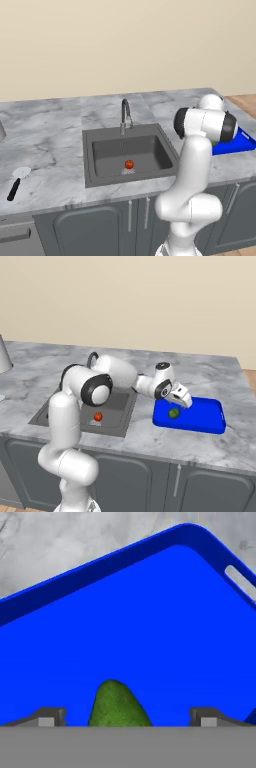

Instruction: Pick up all produce items and place them in the sink. Turn on the sink faucet to wash them. Then turn the sink off and put them in the tray.

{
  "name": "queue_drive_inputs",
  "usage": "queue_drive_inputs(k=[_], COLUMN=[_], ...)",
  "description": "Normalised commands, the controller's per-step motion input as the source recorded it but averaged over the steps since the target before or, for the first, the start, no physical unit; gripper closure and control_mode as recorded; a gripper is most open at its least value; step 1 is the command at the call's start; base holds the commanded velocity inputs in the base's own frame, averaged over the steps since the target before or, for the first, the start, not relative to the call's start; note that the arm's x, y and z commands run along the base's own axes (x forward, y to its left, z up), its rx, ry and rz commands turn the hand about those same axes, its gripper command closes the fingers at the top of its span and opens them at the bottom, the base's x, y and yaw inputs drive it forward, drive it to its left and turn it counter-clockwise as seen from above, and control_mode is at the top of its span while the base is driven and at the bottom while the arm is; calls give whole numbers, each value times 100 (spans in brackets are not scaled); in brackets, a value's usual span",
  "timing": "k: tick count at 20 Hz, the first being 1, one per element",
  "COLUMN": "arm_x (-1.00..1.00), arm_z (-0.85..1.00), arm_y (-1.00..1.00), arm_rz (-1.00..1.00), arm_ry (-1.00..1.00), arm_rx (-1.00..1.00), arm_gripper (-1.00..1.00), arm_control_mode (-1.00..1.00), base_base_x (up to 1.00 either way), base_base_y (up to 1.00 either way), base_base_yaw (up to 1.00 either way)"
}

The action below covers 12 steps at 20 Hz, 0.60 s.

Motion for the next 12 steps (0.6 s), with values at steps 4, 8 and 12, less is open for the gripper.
queue_drive_inputs(k=[4,8,12], arm_x=[-28,-23,-20], arm_z=[37,16,4], arm_y=[78,100,100], arm_rz=[0,5,10], arm_ry=[-5,0,0], arm_rx=[-11,-12,-11], arm_gripper=[-100,-100,-100], arm_control_mode=[-100,-100,-100], base_base_x=[0,0,0], base_base_y=[0,0,0], base_base_yaw=[0,0,0])
